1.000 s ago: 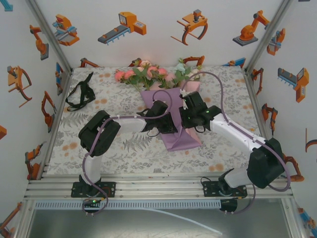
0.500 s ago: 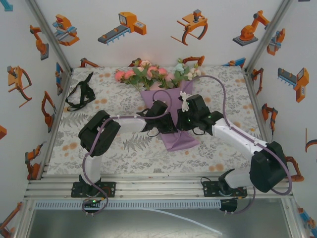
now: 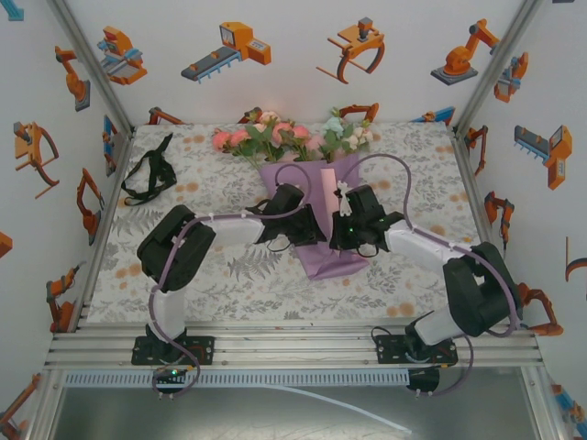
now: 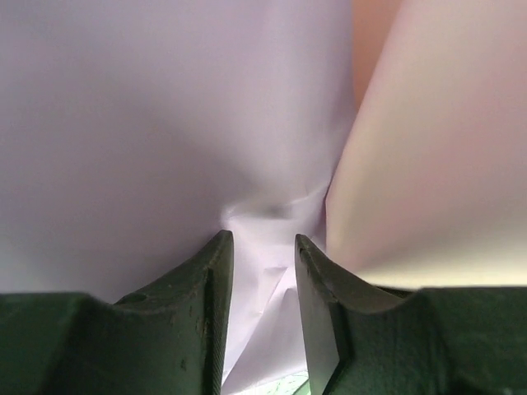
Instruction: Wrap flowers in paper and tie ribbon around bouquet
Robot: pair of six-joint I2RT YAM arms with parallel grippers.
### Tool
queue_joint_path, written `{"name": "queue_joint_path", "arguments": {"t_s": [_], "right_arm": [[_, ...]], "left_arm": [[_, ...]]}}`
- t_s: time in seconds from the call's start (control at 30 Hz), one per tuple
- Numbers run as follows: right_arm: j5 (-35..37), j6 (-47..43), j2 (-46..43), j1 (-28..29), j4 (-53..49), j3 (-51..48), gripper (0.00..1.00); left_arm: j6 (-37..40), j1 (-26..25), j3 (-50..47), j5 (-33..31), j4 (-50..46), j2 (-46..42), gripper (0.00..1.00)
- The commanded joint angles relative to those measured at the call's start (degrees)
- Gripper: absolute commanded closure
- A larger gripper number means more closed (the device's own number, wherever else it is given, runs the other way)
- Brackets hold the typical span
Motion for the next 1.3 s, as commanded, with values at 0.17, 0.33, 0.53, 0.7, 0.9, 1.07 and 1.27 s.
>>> {"name": "queue_joint_path", "arguments": {"t_s": [0.17, 0.33, 0.53, 0.7, 0.9, 1.07, 1.27], "right_arm": [[-0.16, -0.44, 3.16, -0.07, 2.13, -1.65, 0.73], [-1.20, -0.25, 4.51, -0.07, 3.25, -1.90, 0.71], [-2.00, -0.27, 5.97, -0.02, 3.09, -1.26, 0.68], [-2.03, -0.52, 5.98, -0.01, 3.19, -1.28, 0.67], [-2.10, -0.92, 6.06, -0.01, 3.14, -1.29, 0.66], [-1.49, -1.57, 6.06, -0.05, 2.59, -1.10, 0.66], [-1.84, -1.66, 6.40, 0.06, 2.86, -0.91, 0.65]], "left_arm": [[-2.23, 3.70, -2.01, -1.37, -5.57, -9.09, 0.61], [-3.32, 6.10, 1.89, -3.59, -13.69, -11.78, 0.59], [-6.15, 8.30, 5.52, 2.85, -7.68, -12.21, 0.59], [-8.61, 9.48, 12.46, -0.57, -8.48, -11.27, 0.45], [-10.42, 10.47, 23.08, -3.25, -14.18, -4.16, 0.25], [-11.95, 10.61, 25.24, -2.27, -17.72, 0.85, 0.21], [-7.65, 10.53, 27.60, 4.37, -16.76, 5.05, 0.29]]}}
